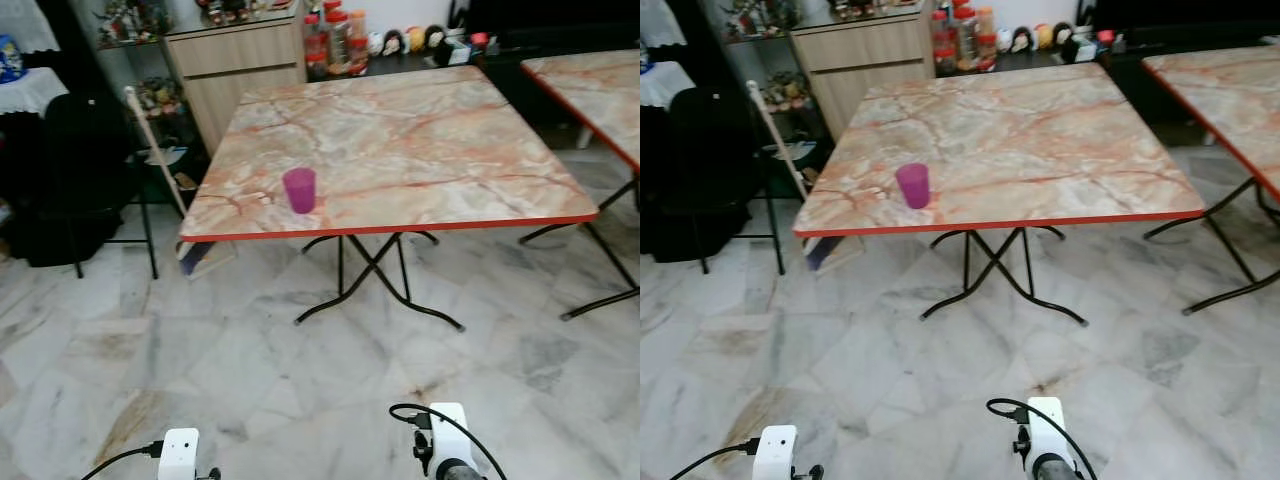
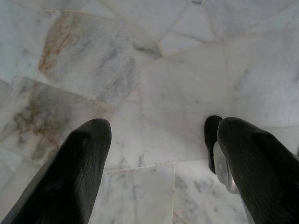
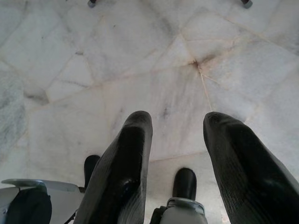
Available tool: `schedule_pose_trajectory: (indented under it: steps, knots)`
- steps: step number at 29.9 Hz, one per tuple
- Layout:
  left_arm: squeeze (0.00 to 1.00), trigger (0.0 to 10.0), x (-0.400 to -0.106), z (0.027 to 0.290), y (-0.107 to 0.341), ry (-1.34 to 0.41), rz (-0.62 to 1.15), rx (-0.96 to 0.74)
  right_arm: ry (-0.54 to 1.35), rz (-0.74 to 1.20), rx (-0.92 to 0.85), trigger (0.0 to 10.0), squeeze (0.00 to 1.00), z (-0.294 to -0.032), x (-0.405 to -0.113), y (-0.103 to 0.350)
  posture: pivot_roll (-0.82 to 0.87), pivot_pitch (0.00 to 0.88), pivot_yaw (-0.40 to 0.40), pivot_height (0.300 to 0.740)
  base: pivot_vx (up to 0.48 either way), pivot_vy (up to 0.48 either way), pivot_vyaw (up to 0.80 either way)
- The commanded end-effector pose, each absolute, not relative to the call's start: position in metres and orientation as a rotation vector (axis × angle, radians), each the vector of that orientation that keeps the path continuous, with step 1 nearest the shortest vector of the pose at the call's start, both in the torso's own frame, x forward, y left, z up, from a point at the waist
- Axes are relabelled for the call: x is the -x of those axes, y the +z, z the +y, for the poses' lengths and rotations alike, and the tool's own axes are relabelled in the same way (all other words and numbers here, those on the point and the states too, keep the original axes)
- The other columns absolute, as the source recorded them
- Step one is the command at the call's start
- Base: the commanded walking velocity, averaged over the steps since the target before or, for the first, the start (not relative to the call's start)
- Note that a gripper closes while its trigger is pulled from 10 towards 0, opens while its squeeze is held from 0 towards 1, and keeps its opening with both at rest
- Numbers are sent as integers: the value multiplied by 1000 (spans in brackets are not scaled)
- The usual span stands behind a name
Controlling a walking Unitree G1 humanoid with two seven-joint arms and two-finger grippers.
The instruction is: Setting the table
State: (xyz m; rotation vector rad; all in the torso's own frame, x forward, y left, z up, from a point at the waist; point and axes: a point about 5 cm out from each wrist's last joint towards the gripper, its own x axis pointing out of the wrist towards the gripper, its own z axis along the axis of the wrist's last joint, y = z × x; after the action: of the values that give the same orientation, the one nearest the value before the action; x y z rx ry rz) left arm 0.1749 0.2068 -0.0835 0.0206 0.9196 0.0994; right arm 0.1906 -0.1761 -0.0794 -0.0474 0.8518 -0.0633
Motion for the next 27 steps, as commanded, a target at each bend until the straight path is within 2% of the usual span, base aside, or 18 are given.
schedule_pose_trajectory:
  steps: [1, 4, 10, 25, 27]
  knots:
    - [0, 10000, -178, 208, -82, 93, 912, -36, -77, 838, 34, 10000, 0, -176, -193, -78, 10, 0, 121, 740, 259, 0, 0]
    - [0, 10000, -177, 208, -82, 95, 912, -36, -83, 833, 26, 10000, 0, -176, -194, -78, 10, 0, 121, 740, 259, 0, 0]
    - [0, 10000, -177, 207, -82, 115, 912, -20, -81, 846, 9, 10000, 0, -177, -191, -79, 25, 0, 110, 740, 315, 0, -650]
    - [0, 10000, -177, 202, -83, 138, 910, 9, -58, 827, 68, 10000, 0, -181, -198, -75, 28, 0, 86, 740, 359, 0, 0]
    - [0, 10000, -178, 202, -83, 143, 908, 14, -45, 828, 89, 10000, 0, -182, -199, -74, 33, 0, 81, 740, 394, 0, 800]
